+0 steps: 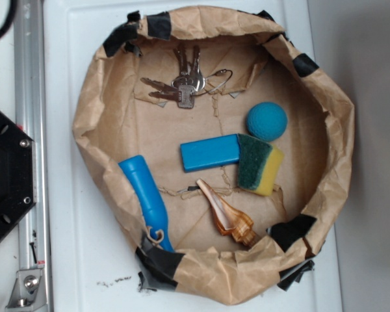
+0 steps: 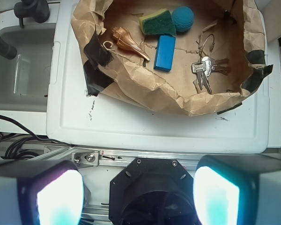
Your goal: Grab the blue ball.
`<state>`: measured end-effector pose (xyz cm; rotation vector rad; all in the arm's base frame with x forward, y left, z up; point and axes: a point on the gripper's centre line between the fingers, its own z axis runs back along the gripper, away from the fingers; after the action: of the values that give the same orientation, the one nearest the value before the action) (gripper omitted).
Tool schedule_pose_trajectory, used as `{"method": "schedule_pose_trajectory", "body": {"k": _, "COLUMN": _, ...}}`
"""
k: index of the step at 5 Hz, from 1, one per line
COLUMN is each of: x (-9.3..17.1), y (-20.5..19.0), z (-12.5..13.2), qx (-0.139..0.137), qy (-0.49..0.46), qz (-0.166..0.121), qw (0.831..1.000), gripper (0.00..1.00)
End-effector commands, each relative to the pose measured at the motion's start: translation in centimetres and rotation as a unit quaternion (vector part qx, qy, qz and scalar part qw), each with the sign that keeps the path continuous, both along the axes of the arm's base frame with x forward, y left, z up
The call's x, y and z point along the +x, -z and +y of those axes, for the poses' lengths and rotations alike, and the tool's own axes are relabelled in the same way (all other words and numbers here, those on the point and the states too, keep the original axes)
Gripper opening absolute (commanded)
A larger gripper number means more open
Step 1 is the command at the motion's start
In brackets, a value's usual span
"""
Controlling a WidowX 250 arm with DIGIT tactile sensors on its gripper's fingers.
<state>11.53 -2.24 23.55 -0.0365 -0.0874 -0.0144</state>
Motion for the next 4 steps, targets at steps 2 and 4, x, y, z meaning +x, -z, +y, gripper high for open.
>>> {"method": "schedule_pose_trajectory", "body": {"k": 2, "x": 5.0, "y": 3.2, "z": 0.9, "qx": 0.04, "qy": -0.051, "qz": -0.023, "qw": 0.998, "gripper": 1.0}}
{"method": "schedule_pose_trajectory", "body": {"k": 4, "x": 11.5, "y": 9.2, "z": 4.5, "qx": 0.069, "qy": -0.208, "qz": -0.068, "qw": 0.973, "gripper": 1.0}}
